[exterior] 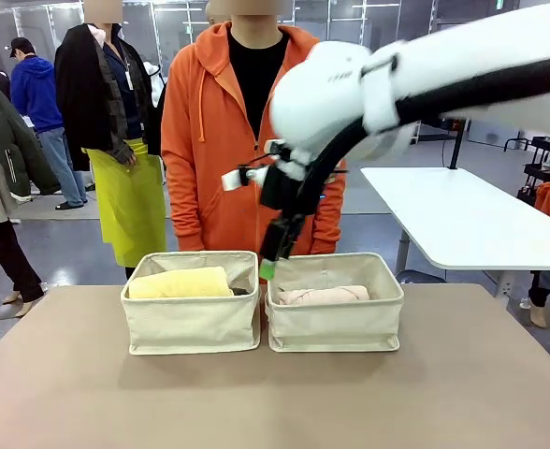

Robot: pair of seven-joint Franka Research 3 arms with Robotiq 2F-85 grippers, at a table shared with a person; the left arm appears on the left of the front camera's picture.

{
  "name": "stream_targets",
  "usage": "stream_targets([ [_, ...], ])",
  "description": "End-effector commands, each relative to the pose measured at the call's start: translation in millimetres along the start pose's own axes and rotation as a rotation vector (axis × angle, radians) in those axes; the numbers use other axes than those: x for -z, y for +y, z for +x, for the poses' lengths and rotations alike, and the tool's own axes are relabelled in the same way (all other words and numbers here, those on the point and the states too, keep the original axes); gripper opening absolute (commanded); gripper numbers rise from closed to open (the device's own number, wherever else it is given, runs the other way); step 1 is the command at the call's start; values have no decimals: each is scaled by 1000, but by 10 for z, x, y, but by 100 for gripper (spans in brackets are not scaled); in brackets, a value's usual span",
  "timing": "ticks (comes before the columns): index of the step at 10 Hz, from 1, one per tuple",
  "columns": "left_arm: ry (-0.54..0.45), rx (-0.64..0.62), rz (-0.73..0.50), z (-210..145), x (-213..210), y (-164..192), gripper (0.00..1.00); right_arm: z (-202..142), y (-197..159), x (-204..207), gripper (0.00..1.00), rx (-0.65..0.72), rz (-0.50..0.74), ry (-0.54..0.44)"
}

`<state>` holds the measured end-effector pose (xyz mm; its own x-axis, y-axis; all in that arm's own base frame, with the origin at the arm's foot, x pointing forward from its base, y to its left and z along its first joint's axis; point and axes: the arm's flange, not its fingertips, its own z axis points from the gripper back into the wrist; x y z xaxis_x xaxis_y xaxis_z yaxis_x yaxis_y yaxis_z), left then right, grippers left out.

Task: Divide the towels into two baskets.
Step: Pick up one hotel-folded towel from the bottom of the table and place it in the Fabric basket indicated by the person.

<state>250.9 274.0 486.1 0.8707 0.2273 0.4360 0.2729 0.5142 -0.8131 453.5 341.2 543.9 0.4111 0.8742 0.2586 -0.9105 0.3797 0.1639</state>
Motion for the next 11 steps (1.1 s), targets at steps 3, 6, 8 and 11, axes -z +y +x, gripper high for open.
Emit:
stream_targets([
  [3,3,-8,-6,11,-39,-35,100,-1736,-374,-474,100,483,245,-296],
  [6,3,-8,-6,11,-39,-35,100,-3387,-519,-764,100,774,260,-599],
  [8,3,-8,-6,11,-39,-35,100,-4460,-479,-895,100,905,349,-841],
  [11,3,-8,-6,11,-39,-35,100,-5535,-369,-914,100,1088,333,-1046],
])
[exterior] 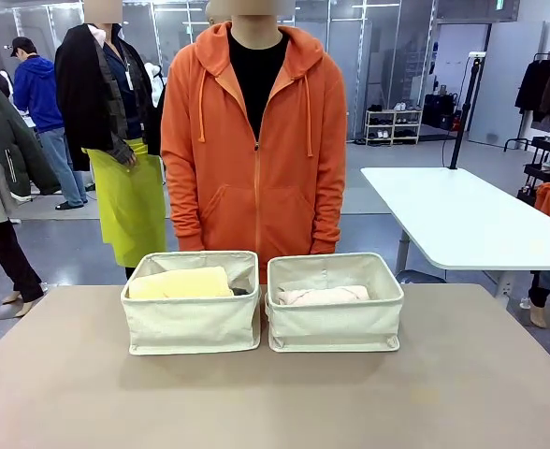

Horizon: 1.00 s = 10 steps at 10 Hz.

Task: Divide the towels into two baskets.
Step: Pick up one hotel-folded towel from the bottom of the table and place it in the Fabric basket indicated by the person.

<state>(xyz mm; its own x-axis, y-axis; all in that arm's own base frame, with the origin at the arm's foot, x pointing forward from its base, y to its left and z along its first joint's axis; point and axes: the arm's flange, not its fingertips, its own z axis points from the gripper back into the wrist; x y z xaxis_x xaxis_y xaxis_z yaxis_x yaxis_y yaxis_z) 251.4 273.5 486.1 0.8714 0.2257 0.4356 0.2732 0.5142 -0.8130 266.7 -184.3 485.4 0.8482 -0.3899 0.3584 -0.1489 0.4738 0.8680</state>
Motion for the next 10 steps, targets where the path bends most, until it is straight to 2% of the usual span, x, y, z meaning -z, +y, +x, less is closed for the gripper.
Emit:
stream_targets([
  [1,1,-9,-6,7,-45,-34,100,-107,-61,-181,100,22,19,-84],
  [2,1,-9,-6,7,-45,-34,100,-124,-37,-281,100,52,0,-133],
  [3,1,-9,-6,7,-45,-34,100,-128,-10,-285,100,44,0,-127],
  [4,1,-9,-6,7,-45,-34,100,-91,-137,-366,100,49,-5,-104],
  [10,1,-9,-6,7,-45,-34,100,-91,-137,-366,100,49,-5,-104],
])
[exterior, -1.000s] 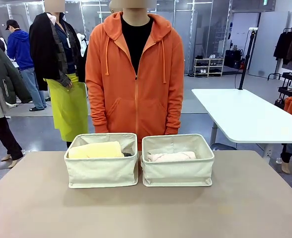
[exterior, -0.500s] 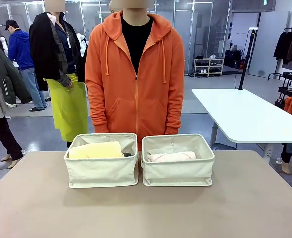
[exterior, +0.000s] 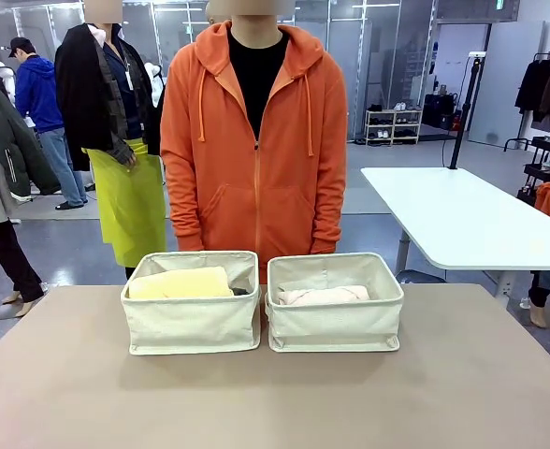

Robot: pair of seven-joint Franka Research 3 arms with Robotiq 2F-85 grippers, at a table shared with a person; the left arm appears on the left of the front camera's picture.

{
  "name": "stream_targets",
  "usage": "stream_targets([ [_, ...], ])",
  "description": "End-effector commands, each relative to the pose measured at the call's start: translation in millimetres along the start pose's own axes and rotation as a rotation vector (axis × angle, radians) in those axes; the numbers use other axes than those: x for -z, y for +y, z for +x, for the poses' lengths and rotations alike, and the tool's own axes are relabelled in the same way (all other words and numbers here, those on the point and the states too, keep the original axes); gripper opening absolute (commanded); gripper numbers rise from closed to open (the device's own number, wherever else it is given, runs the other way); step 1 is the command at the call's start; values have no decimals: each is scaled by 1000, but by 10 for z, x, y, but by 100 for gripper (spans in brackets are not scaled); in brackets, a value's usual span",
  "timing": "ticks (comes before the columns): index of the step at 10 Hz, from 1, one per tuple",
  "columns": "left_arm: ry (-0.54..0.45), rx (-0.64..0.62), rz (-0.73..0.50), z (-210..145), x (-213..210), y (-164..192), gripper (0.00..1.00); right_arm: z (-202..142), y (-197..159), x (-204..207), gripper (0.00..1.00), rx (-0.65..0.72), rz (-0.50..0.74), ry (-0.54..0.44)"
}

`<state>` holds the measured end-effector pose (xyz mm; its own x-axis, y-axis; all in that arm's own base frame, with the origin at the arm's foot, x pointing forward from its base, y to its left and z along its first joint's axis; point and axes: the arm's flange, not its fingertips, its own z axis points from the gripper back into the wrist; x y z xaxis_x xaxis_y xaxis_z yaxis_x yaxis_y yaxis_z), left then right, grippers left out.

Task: Divide the towels into two baskets.
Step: Pick up one hotel-folded towel from the bottom of the table and place it in the Fabric basket indicated by the person.

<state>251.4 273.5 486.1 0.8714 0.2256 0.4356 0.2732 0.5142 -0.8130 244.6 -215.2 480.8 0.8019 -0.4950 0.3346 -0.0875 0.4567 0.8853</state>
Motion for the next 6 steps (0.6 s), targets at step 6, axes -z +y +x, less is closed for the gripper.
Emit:
stream_targets([
  [6,1,-9,-6,7,-45,-34,100,-5,15,-26,100,-15,11,-5],
])
